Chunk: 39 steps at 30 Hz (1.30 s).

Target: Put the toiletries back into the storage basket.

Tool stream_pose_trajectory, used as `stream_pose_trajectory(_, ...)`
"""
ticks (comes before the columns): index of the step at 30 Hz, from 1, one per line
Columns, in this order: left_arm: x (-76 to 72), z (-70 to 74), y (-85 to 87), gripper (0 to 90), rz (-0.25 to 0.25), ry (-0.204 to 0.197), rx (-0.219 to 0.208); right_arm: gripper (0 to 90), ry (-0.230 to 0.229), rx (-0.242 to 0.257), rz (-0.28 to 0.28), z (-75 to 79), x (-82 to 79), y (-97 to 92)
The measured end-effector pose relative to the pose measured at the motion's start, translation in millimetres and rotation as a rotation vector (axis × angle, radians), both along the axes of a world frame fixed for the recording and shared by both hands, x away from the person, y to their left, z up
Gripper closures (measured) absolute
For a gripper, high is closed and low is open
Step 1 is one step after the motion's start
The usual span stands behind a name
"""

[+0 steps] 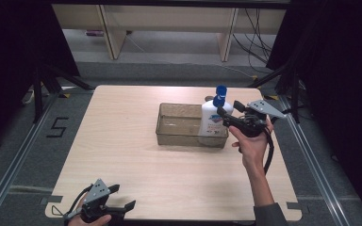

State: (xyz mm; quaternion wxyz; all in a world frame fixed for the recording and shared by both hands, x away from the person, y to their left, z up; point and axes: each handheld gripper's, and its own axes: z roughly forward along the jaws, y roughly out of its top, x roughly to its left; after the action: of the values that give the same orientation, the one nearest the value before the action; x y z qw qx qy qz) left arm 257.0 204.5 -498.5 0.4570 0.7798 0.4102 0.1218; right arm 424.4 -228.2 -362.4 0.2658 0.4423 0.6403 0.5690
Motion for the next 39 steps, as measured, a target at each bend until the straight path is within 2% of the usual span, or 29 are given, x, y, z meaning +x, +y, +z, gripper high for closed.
stream_pose_trajectory(4, 0.3, -0.6, 0.0, 14.7, -0.003, -0.002, -0.007, 29.5, -0.011, -0.004, -0.002, 1.3, -2.7, -1.3)
stream_pose_trajectory(5, 0.3, -0.7, -0.1, 14.8, -0.002, -0.003, -0.009, 29.5, -0.002, -0.011, -0.011, 2.1, -4.3, -1.8)
stream_pose_trajectory(7, -0.5, 0.7, 0.1, 14.8, 0.002, 0.001, 0.007, 29.5, -0.010, -0.007, -0.008, 1.8, -5.3, -3.4)
stream_pose_trajectory(9, -0.5, 0.9, 0.4, 14.7, -0.001, 0.000, 0.013, 29.5, 0.008, 0.000, -0.018, 1.8, -7.5, -3.5)
stream_pose_trajectory(12, -1.0, 1.1, -0.2, 14.7, 0.003, 0.001, 0.008, 29.5, 0.000, 0.000, -0.010, 0.3, -7.6, -5.2)
stream_pose_trajectory(14, -0.9, 0.9, 0.0, 14.8, -0.006, -0.006, 0.004, 29.5, 0.012, -0.003, -0.013, 0.2, -9.2, -5.5)
stream_pose_trajectory(16, -0.9, 0.6, -0.2, 14.7, -0.008, -0.006, 0.001, 29.5, 0.008, 0.019, -0.004, -0.6, -9.6, -4.3)
stream_pose_trajectory(18, -1.3, 0.9, -0.7, 14.7, -0.003, -0.005, 0.001, 29.5, 0.001, 0.001, -0.011, -0.7, -10.7, -4.8)
stream_pose_trajectory(22, -0.8, 0.7, -0.3, 14.7, -0.007, -0.007, -0.003, 29.5, 0.022, 0.010, 0.000, -0.3, -13.2, -3.3)
stream_pose_trajectory(25, -0.9, 0.8, 0.0, 14.7, -0.011, -0.009, 0.001, 29.5, 0.015, 0.006, 0.005, -1.6, -14.3, -1.4)
stream_pose_trajectory(26, -0.8, 0.9, 0.0, 14.7, -0.011, -0.009, 0.001, 29.5, 0.023, -0.005, -0.003, -1.4, -15.3, -1.1)
stream_pose_trajectory(31, -0.8, 1.0, 0.1, 14.7, -0.011, -0.009, 0.001, 29.2, 0.006, -0.033, -0.005, -3.0, -16.7, -0.5)
stream_pose_trajectory(34, -1.1, 1.0, -0.1, 14.7, -0.012, -0.010, 0.001, 29.2, 0.019, -0.015, 0.001, -4.4, -17.9, 0.2)
stream_pose_trajectory(36, -1.0, 1.0, -0.1, 14.8, -0.014, -0.010, 0.003, 29.1, 0.033, -0.021, 0.000, -4.5, -19.3, -0.4)
stream_pose_trajectory(37, -1.1, 1.1, -0.3, 14.7, -0.014, -0.011, 0.002, 29.1, 0.014, -0.024, -0.007, -5.2, -19.3, -0.6)
stream_pose_trajectory(39, -1.3, 1.1, -0.5, 14.7, -0.015, -0.011, 0.001, 29.1, 0.024, -0.020, 0.001, -5.8, -20.4, 0.3)
